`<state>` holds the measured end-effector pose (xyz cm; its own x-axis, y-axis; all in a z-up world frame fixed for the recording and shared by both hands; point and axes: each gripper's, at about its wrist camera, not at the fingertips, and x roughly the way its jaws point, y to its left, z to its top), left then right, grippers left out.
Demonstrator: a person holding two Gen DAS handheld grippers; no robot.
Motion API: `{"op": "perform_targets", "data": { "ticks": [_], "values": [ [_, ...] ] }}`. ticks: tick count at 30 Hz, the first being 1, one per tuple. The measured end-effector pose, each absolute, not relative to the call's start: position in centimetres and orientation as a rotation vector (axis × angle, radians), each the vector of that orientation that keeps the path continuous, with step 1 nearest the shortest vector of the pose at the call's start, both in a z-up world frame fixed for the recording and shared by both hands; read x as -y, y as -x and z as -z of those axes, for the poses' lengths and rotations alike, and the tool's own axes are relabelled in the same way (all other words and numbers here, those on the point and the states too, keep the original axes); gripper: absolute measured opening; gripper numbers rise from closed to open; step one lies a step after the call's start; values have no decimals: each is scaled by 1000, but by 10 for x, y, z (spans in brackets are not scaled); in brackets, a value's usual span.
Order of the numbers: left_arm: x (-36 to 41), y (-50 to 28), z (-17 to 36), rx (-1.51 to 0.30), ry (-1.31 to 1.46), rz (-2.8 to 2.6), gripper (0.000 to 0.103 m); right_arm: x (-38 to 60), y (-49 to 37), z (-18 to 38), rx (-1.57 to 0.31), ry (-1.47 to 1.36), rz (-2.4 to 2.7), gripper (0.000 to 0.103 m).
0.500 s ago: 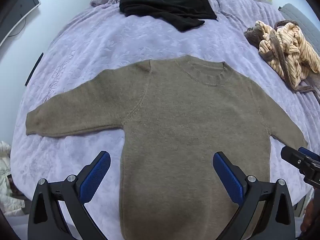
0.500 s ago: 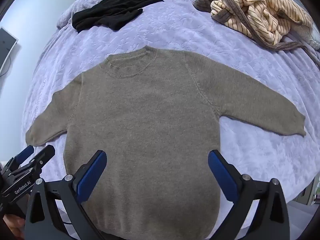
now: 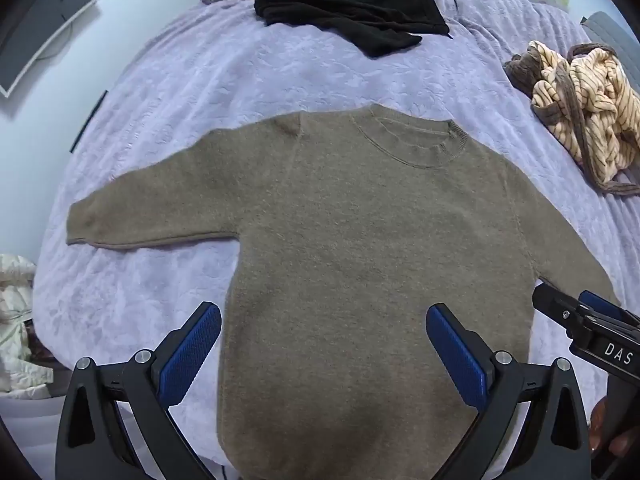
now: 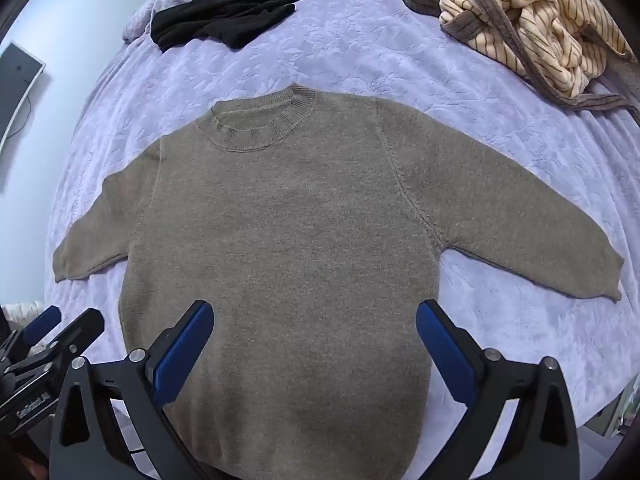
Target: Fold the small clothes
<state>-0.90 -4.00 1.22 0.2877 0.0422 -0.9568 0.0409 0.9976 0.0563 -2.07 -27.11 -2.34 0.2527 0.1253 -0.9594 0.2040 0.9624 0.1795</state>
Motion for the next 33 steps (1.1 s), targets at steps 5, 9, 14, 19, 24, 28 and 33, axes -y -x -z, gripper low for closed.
{"op": "perform_targets", "data": {
  "ticks": [5,9,14,19,24,28,33],
  "values": [
    [46,6,-13,-1292,-39,-12,103,269,16,25,-1323,-269,32,102],
    [58,9,-15,-1285,-56,-15,103,271,12,27,-1347,-254,16,102],
    [66,9,-17,-1294,-51,-19,103,272,7,28,-1361,-223,16,102],
    [72,12,-19,-1292,-69,-6,103,275,4,27,-1358,-214,14,102],
    [74,13,-19,-1302,-81,-6,103,276,4,27,-1368,-231,16,102],
    [75,14,-23,-1292,-103,-6,103,276,6,27,-1370,-228,25,102],
    [73,15,-24,-1277,-120,-31,103,273,10,25,-1372,-213,12,102]
  ]
}}
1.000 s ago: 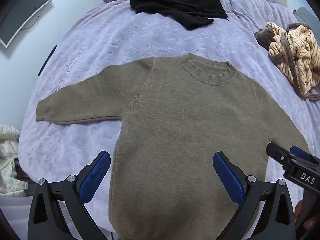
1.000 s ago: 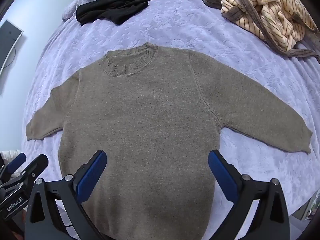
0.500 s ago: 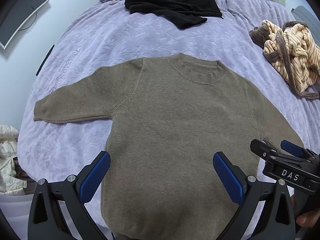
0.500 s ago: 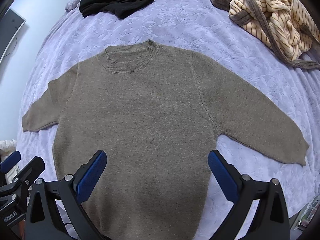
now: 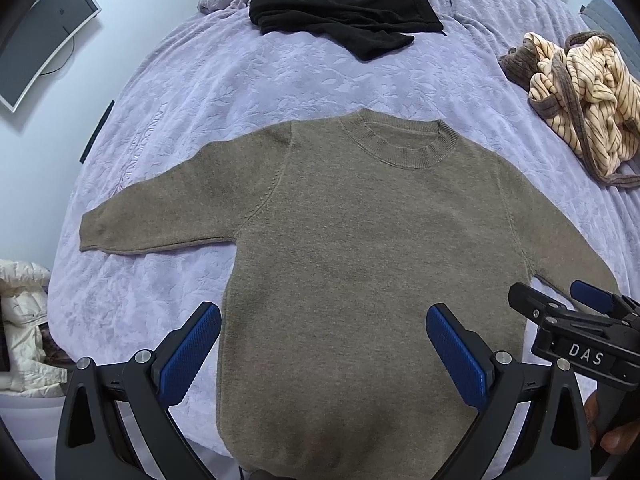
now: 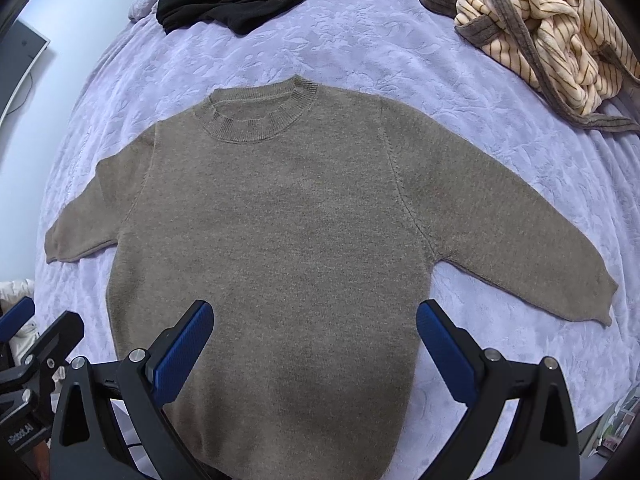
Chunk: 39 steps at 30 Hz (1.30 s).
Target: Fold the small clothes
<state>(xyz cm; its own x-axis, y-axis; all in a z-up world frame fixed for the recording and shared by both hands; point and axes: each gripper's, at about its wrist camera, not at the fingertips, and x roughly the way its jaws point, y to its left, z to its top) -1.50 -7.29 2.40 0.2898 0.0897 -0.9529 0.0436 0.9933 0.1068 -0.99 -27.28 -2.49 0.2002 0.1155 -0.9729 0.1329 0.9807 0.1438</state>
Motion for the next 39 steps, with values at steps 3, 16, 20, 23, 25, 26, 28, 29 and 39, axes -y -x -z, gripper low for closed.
{"op": "perform_targets", "data": {
  "ticks": [3,16,20,23,25,26,28,29,39],
  "values": [
    [72,16,-24,-1279,-113,-34,103,273,10,26,-1377,-213,5,102],
    [67,15,-20,-1301,-96,-66,103,272,6,32,-1386,-219,1,102],
    [68,15,-19,-1304,-89,-68,103,273,5,36,-1392,-224,-2,102],
    [69,15,-18,-1309,-83,-66,103,277,5,38,-1393,-223,0,102],
    [69,16,-17,-1312,-82,-67,103,278,5,39,-1393,-227,-2,102],
    [70,16,-17,-1314,-83,-68,103,277,6,39,-1392,-227,0,102],
    [70,15,-16,-1318,-82,-70,103,278,6,39,-1392,-226,-1,102],
    [70,15,-16,-1319,-81,-71,103,278,6,39,-1393,-228,-1,102],
    [72,15,-13,-1326,-90,-76,103,285,4,44,-1399,-238,0,102]
  ]
}}
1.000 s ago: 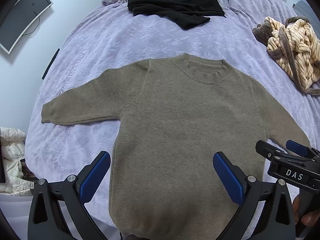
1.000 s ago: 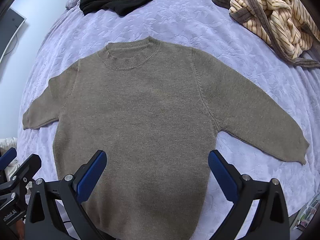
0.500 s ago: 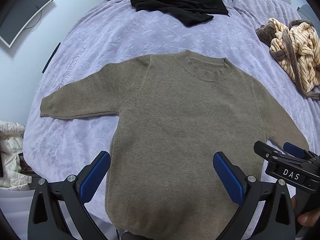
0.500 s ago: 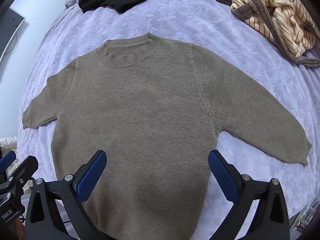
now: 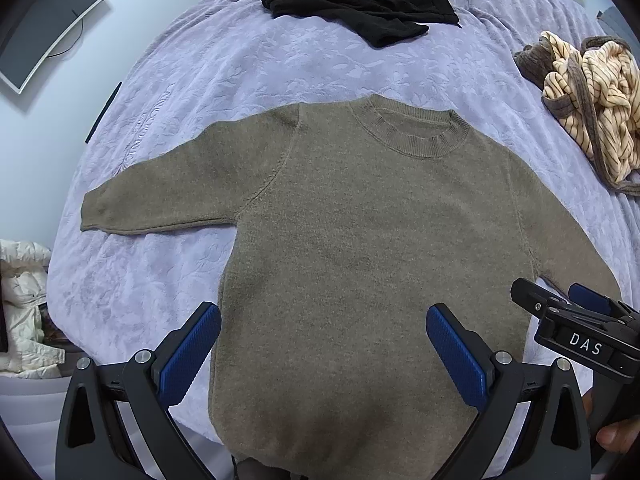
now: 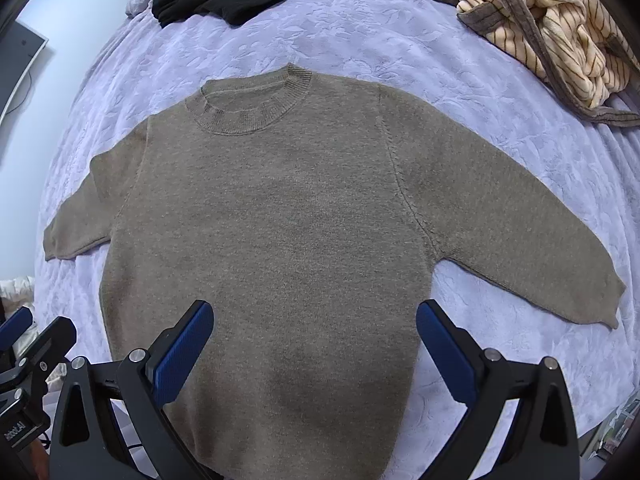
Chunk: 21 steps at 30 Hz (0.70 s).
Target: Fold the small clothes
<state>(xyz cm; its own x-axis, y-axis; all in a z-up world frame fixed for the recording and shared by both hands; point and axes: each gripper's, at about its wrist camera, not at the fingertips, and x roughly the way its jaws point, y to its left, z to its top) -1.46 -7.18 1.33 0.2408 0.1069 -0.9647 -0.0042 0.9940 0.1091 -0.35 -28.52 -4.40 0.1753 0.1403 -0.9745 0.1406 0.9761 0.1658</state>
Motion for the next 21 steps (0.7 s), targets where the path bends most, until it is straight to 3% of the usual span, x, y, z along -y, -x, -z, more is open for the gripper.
{"op": "perform_targets", "data": {
  "ticks": [21],
  "values": [
    [75,9,-6,-1349,-98,-54,103,286,1,44,-1402,-253,12,102]
  ]
}}
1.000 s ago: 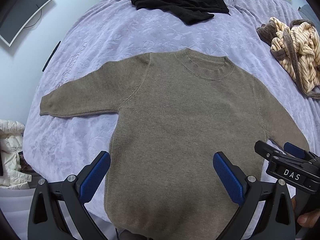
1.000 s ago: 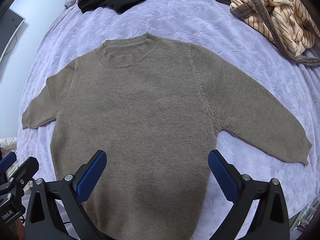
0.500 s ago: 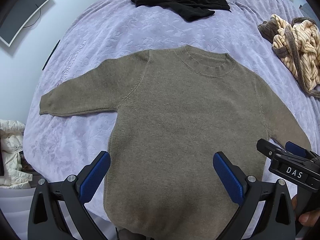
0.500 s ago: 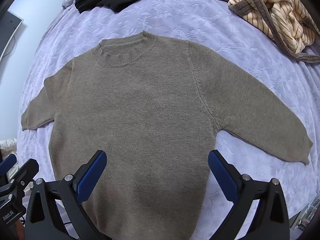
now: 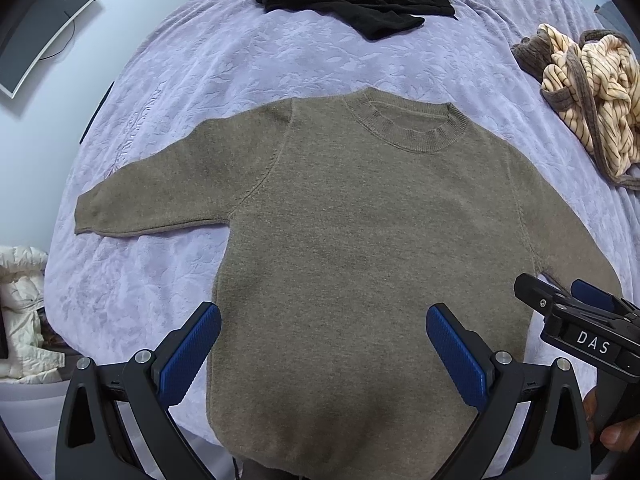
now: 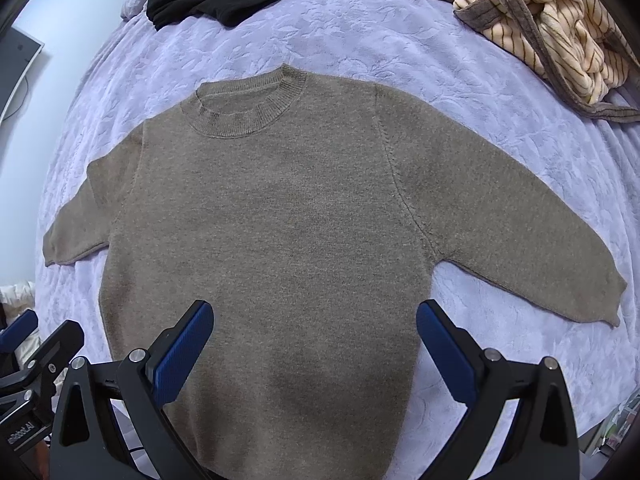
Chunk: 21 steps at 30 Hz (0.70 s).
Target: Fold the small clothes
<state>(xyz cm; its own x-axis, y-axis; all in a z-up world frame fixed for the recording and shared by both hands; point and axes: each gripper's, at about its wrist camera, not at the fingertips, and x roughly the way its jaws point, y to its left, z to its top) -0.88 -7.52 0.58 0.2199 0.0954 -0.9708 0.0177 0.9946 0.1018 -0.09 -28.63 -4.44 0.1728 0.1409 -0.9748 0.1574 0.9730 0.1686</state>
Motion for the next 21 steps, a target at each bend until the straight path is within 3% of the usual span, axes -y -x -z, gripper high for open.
{"op": "perform_targets", "data": {
  "ticks": [21],
  "values": [
    [43,0,8,-1335,0,83,103,276,8,30,-1321,-206,69,102]
  ]
}}
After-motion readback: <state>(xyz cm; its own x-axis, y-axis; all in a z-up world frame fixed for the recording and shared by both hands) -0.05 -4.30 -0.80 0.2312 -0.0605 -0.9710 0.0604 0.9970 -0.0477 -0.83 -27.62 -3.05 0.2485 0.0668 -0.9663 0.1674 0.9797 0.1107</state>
